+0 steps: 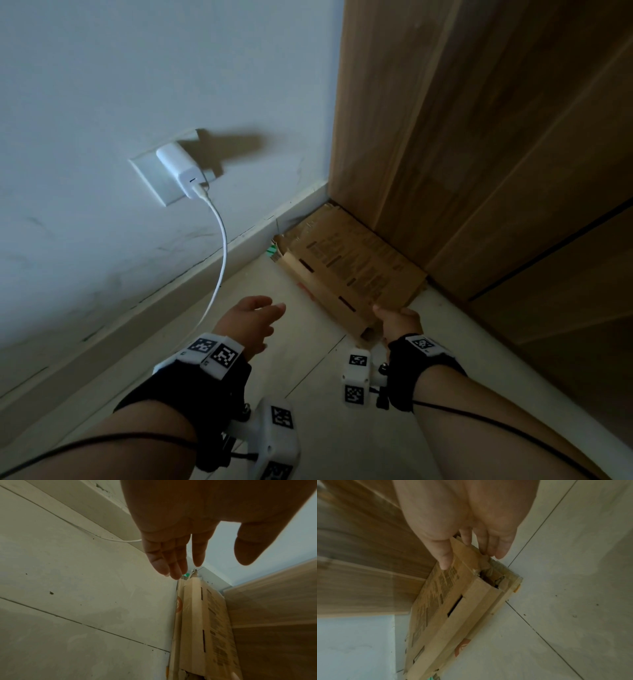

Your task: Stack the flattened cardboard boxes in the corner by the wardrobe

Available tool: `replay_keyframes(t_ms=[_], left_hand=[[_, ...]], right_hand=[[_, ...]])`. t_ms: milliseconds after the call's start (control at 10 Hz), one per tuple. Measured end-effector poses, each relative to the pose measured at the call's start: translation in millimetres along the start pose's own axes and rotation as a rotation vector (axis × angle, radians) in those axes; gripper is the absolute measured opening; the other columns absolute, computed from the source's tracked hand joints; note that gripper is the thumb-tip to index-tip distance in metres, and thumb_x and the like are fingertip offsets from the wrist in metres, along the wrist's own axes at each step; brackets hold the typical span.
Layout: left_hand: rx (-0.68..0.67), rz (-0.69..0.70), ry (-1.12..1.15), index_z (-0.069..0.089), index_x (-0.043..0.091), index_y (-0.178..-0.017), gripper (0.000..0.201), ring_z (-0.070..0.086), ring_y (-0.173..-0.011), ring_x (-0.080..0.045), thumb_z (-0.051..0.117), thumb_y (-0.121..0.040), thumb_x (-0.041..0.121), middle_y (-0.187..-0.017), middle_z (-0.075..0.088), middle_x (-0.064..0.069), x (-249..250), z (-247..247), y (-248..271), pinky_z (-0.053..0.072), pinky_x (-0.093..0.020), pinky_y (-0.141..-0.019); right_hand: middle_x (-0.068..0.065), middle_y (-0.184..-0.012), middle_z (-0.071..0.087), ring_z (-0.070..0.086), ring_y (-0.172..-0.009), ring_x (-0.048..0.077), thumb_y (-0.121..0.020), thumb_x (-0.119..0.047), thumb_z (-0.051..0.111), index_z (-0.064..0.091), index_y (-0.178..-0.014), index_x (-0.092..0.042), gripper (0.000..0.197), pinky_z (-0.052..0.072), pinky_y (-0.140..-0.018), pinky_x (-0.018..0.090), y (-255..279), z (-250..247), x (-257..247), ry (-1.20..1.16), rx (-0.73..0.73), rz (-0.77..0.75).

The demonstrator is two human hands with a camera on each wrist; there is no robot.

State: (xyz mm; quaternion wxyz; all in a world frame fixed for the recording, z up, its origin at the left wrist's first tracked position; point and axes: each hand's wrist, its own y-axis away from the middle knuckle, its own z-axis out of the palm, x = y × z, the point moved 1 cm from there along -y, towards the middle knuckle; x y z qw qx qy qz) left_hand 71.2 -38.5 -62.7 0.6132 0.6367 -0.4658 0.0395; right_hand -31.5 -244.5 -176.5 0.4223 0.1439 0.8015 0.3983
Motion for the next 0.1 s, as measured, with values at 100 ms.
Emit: replay_keyframes(t_ms=[100], left_hand=[[0.025,0.034,-0.008,0.05,0.013,-0.132,0.048,0.057,-0.107,-0.026,0.059,-0.087,0.028,-0.121,0.057,-0.011,6.4,2.8,11.0,0.046,-0.04,-0.092]], right_hand=[[0.016,-0.137,0.051,0.052,-0.119,0.038,-0.077,-0.027,0.071,0.038,-0.14,-0.011,0.073,0.044,-0.099,0.044,19.0,-9.3,-12.0,0.047,0.002,-0.039]])
